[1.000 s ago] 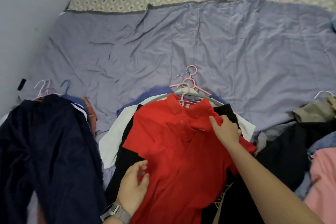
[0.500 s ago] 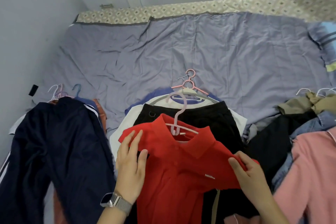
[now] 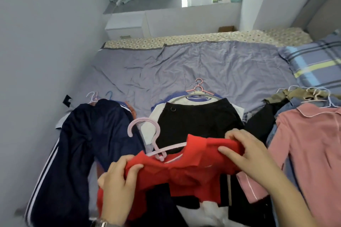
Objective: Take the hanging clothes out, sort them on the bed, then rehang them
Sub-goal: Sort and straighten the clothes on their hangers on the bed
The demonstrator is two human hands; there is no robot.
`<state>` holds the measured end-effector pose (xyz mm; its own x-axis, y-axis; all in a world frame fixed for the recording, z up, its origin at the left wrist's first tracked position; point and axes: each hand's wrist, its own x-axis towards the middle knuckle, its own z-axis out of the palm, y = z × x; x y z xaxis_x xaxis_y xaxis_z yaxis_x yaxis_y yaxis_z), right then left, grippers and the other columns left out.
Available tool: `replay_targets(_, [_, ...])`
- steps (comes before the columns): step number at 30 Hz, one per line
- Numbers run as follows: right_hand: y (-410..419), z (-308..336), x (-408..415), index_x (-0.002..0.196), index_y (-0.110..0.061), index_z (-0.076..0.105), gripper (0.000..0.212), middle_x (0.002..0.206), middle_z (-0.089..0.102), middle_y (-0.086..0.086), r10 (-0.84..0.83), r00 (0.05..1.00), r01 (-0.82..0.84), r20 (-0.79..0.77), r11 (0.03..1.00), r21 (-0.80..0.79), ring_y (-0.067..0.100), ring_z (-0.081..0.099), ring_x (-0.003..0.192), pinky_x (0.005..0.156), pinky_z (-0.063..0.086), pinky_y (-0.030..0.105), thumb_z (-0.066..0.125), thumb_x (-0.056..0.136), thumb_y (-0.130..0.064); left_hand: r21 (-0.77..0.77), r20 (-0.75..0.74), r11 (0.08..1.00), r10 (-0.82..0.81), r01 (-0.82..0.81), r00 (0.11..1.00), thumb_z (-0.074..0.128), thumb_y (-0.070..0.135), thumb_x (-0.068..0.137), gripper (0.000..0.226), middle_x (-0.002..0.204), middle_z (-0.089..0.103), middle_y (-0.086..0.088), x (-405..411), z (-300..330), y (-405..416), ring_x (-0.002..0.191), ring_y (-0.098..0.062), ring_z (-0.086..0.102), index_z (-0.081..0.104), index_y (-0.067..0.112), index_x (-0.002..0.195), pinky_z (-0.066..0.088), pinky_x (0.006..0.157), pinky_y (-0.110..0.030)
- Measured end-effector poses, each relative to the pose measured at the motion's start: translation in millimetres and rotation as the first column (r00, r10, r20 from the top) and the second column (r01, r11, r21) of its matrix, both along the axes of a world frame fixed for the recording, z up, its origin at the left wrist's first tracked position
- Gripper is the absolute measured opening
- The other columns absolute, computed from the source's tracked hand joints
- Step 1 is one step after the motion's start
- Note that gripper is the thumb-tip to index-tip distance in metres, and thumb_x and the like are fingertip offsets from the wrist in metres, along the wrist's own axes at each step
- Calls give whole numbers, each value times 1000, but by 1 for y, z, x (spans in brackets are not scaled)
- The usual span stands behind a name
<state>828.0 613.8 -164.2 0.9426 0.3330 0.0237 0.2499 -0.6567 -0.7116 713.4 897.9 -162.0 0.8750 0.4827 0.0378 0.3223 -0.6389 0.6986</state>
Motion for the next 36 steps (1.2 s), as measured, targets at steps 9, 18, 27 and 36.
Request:
replay_targets(9, [83,80,-133,108,-44,54,30,103,60,-24,-42,992,22,120,987,162,0,54,104,98,41,44,38,87,-58,219,172,973,40,-77,984,36,59,73,40,82,66,-1,-113,107,76,87,-29,59,60,30,87,37,91,-46])
replay_targets(18, [30,111,-223,95,-26,63,13,91,58,-11,-158,974,138,161,982,130,2,55,91,80,41,21,50,96,-27,248,197,961,-173,122,965,37,62,72,38,68,53,13,-150,132,5,79,-20,54,60,33,82,20,79,-30])
replay_targets(27, [-78,121,-267,88,-23,62,36,85,62,-8,-533,775,529,340,841,114,22,57,87,81,41,42,35,84,-46,-63,221,909,-391,413,894,58,55,73,18,79,67,19,-146,137,-98,81,-2,59,62,38,78,42,93,-48])
replay_targets(36, [-268,98,-306,88,-21,66,40,84,62,-12,-752,636,725,173,659,198,16,52,88,89,41,50,40,80,-50,-127,184,762,-611,635,770,57,39,81,6,91,67,25,-121,120,-285,88,4,60,62,37,83,42,94,-50])
